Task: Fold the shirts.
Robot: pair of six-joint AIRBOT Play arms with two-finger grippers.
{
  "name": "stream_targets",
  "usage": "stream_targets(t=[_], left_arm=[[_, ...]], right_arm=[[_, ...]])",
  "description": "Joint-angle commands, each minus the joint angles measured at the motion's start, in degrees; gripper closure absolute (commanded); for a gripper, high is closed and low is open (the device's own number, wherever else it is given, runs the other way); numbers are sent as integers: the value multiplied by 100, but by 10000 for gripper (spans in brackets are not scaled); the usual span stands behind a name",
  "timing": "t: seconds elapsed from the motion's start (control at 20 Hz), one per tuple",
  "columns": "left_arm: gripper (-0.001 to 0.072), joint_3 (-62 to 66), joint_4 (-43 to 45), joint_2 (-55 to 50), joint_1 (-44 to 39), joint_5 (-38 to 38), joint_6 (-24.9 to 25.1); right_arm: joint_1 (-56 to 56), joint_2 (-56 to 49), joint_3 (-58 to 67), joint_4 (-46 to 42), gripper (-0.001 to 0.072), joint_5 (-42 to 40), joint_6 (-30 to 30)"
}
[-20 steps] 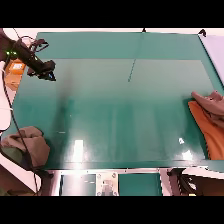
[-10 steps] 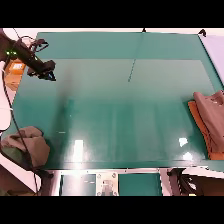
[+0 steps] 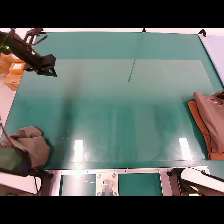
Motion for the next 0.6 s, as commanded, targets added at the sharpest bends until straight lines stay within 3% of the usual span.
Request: stream_targets(t=[0.0, 0.3, 0.55], left_arm=[[686, -1512, 52, 1204, -501, 586, 17], [685, -4789, 42, 3523, -1270, 1716, -511], [684, -5440, 48, 4009, -1314, 1611, -535]], right_arm=[[1165, 1069, -1521, 140, 691, -715, -492], [2785, 2441, -3978, 306, 690, -1578, -525], [3296, 2479, -4118, 382, 689, -1397, -527]])
